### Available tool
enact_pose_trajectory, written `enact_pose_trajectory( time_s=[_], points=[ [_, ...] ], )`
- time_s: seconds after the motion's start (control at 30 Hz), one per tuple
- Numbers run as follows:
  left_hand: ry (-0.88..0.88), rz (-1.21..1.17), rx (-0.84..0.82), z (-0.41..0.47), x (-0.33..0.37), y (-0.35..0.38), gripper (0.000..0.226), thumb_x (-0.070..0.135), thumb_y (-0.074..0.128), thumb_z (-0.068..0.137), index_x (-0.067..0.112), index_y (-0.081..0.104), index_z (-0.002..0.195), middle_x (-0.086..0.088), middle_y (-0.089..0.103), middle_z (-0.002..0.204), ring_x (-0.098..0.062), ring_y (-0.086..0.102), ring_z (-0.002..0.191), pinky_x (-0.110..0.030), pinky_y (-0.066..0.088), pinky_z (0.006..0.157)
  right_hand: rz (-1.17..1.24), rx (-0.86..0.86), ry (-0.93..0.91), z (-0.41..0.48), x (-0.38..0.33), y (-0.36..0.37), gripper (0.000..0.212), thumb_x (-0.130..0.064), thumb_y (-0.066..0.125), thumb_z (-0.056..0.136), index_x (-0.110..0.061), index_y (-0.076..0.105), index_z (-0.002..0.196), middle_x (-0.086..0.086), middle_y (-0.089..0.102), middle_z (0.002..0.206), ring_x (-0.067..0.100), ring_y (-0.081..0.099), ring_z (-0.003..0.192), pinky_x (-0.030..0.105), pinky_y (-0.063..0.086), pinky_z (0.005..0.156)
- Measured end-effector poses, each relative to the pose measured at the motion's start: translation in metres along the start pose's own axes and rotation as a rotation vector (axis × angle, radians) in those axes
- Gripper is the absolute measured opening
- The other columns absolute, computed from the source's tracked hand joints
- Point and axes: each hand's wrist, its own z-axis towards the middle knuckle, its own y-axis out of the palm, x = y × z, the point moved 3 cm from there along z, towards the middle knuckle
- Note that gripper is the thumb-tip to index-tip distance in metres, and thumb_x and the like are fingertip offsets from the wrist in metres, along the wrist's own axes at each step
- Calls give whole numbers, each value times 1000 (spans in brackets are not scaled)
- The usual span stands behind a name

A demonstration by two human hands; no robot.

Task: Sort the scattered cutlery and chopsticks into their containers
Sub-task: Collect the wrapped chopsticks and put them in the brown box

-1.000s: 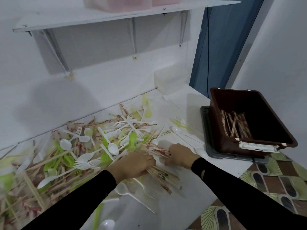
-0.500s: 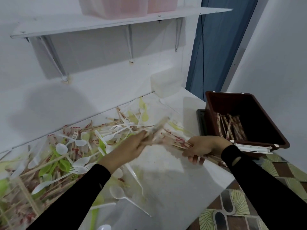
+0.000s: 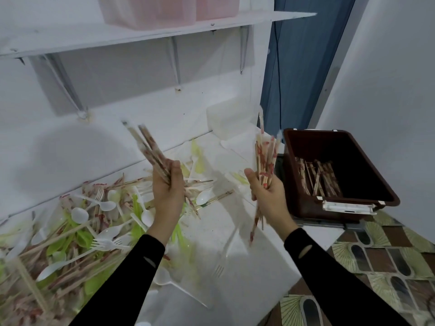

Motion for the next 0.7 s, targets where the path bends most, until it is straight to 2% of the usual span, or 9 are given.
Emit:
enact_pose_trajectory(
  time_s=[0.07,0.13,0.2,0.33,0.4,0.5,0.57,0.63,0.7],
  points=[
    [-35,58,-40,-18,-11,5,44,48,52,96,4,50,91,-6,49,71,-14,50,62,-22,44,61,33,82,-21,-12,10,3,31,-33,69,91,-16,51,71,-3,45,60,11,45,60,27,43,59],
    [-49,101,-95,-37,-23,10,40,45,50,96,6,52,90,-2,53,68,-15,54,61,-27,48,63,66,104,-38,-21,18,4,28,-30,70,90,-21,54,70,-14,49,58,8,47,61,24,44,61],
    [-75,148,-129,-53,-37,13,40,46,51,96,6,56,91,2,58,67,-19,59,60,-38,50,63,18,63,-36,-32,28,5,26,-26,71,89,-27,54,69,-17,50,55,2,46,57,18,40,58],
    [-132,235,-215,-68,-68,11,29,37,51,99,9,58,96,1,65,75,-18,62,65,-43,54,68,-84,-57,19,-48,55,5,18,-23,68,92,-32,57,80,-22,59,59,-4,53,57,11,40,57],
    [-195,265,-268,-70,-75,10,29,38,53,98,10,59,99,4,67,79,-17,62,65,-44,55,69,-129,-102,50,-47,62,3,13,-28,64,94,-29,58,83,-16,62,63,-2,56,59,13,42,58],
    [-303,244,-264,-61,-74,10,39,42,56,91,7,65,103,8,71,83,-11,62,61,-35,53,63,-183,-151,88,-32,57,0,23,-33,59,97,-19,56,80,-1,62,62,10,58,55,23,47,56],
    [-349,163,-281,-48,-64,16,34,36,53,96,7,67,107,4,74,90,-10,66,69,-29,53,66,-146,-201,122,-18,44,-3,29,-36,57,98,-10,55,85,2,61,60,14,57,52,29,49,55],
    [-443,-79,-300,-34,-54,23,29,35,50,96,15,65,111,-2,73,106,-23,70,96,-42,52,82,-103,-238,131,-2,28,-11,34,-39,55,99,-6,54,91,1,56,57,17,52,46,28,44,47],
    [-568,-354,-309,-22,-44,31,30,38,44,97,24,57,120,-4,68,123,-32,65,113,-53,47,94,-28,-262,129,12,7,-22,27,-34,53,101,-9,56,107,0,52,57,18,47,44,28,41,44]
  ],
)
